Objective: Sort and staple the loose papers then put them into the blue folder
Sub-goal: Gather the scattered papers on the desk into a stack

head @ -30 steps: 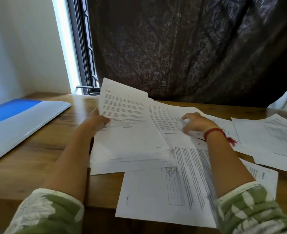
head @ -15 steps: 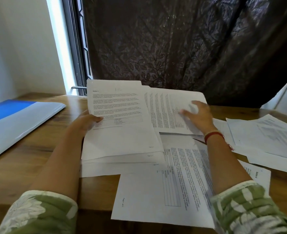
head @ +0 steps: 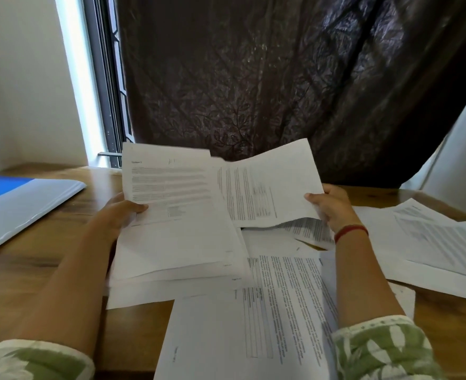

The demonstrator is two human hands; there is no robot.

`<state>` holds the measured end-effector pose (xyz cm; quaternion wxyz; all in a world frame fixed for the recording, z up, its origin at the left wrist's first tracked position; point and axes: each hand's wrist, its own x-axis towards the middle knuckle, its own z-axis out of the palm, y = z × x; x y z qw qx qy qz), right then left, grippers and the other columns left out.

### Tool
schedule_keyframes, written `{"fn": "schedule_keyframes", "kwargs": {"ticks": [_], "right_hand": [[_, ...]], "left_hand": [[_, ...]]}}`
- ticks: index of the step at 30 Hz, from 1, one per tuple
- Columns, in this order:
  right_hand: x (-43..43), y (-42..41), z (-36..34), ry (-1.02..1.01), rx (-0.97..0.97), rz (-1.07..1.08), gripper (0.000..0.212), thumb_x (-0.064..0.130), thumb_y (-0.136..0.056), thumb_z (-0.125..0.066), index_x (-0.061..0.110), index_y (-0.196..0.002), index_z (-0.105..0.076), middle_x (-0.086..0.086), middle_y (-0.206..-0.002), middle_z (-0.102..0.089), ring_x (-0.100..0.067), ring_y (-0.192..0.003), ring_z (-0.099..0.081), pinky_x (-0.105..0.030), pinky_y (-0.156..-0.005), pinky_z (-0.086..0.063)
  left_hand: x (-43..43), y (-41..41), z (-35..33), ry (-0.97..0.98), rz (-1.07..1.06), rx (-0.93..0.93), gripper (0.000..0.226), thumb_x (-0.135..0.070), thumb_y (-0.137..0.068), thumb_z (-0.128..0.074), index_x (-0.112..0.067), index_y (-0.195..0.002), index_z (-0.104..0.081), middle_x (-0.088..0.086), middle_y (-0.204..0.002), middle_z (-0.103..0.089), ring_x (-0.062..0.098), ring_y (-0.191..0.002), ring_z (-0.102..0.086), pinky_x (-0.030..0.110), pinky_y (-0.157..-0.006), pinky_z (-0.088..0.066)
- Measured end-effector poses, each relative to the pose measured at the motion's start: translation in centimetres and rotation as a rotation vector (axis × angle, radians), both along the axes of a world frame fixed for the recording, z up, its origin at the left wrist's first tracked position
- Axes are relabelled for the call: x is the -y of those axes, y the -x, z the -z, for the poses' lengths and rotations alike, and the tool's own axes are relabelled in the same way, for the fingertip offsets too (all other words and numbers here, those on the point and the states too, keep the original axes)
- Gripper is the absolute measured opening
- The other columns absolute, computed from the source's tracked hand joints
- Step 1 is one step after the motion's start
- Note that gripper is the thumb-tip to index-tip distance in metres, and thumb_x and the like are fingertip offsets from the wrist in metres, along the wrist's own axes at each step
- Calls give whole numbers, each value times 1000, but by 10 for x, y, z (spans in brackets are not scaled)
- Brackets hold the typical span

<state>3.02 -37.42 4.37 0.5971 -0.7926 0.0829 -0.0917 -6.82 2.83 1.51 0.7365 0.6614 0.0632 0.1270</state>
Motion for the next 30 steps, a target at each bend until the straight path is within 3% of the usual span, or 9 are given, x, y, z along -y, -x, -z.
{"fn": "schedule_keyframes", "kwargs": {"ticks": [3, 6, 11, 13, 16, 20, 23, 26, 30], "right_hand": [[-2, -1, -2, -96, 216, 299, 23, 8, -88, -61, 8, -111, -64, -10, -109, -65, -24, -94, -60, -33, -81, -50], [-6, 1, -4, -433, 336, 551, 24, 3, -90, -54, 2, -112, -62, -10, -104, -63, -22, -90, -62, -29, -77, -50], [-29, 5, -3, -887, 261, 451, 33, -6, -88, -53, 0, -121, -58, -10, -106, -62, -17, -82, -60, -31, -81, -54], [-50, 8, 0, -819, 172, 370, 35, 0, -88, -58, 4, -123, -58, -9, -110, -63, -18, -85, -61, -36, -86, -54], [-89, 19, 2, -772, 186, 130, 29, 2, -87, -67, 9, -114, -61, -5, -105, -68, -12, -79, -65, -31, -76, -58], [-129, 39, 8, -546, 108, -145, 31, -2, -83, -70, 8, -109, -56, -5, -99, -64, -16, -82, -65, -26, -64, -58], [-144, 52, 18, -532, -55, -340, 27, -11, -81, -67, 9, -94, -54, -9, -95, -63, -18, -72, -64, -26, -56, -57], [-152, 57, 26, -472, -133, -423, 33, -16, -78, -68, 9, -95, -55, -6, -95, -65, -16, -76, -65, -22, -59, -59], [-159, 61, 28, -365, -183, -504, 40, -11, -74, -74, 9, -103, -56, -3, -94, -67, -14, -74, -67, -26, -72, -59]], "left_hand": [[7, -2, 0, -16, -50, -42, 45, 18, -89, -45, 1, -130, -51, 5, -95, -70, 25, -95, -62, 32, -83, -53], [10, -5, 1, 22, -159, -83, 45, 17, -90, -48, 4, -134, -48, 17, -124, -59, 34, -116, -55, 41, -98, -47], [20, -6, 2, 73, -203, -78, 49, 19, -90, -48, 6, -136, -44, 24, -136, -52, 40, -126, -50, 47, -106, -41], [26, -4, 0, 78, -215, -70, 47, 18, -91, -47, 6, -136, -43, 23, -135, -52, 40, -126, -50, 45, -104, -42], [26, -5, 3, 77, -246, -60, 47, 19, -90, -46, 7, -135, -43, 23, -134, -53, 38, -124, -51, 40, -96, -46], [29, -1, 3, 30, -270, -56, 43, 16, -89, -47, 4, -130, -50, 18, -120, -59, 31, -110, -58, 24, -67, -51], [31, 2, 1, -7, -271, -59, 43, 15, -89, -47, -1, -128, -54, 14, -115, -62, 21, -90, -61, 17, -52, -49], [31, -1, 2, -29, -262, -62, 42, 13, -89, -45, -4, -126, -54, 11, -112, -63, 15, -84, -62, 17, -52, -51], [30, -6, 4, -34, -274, -57, 40, 10, -90, -43, -4, -125, -54, 9, -110, -65, 26, -100, -64, 26, -63, -54]]}}
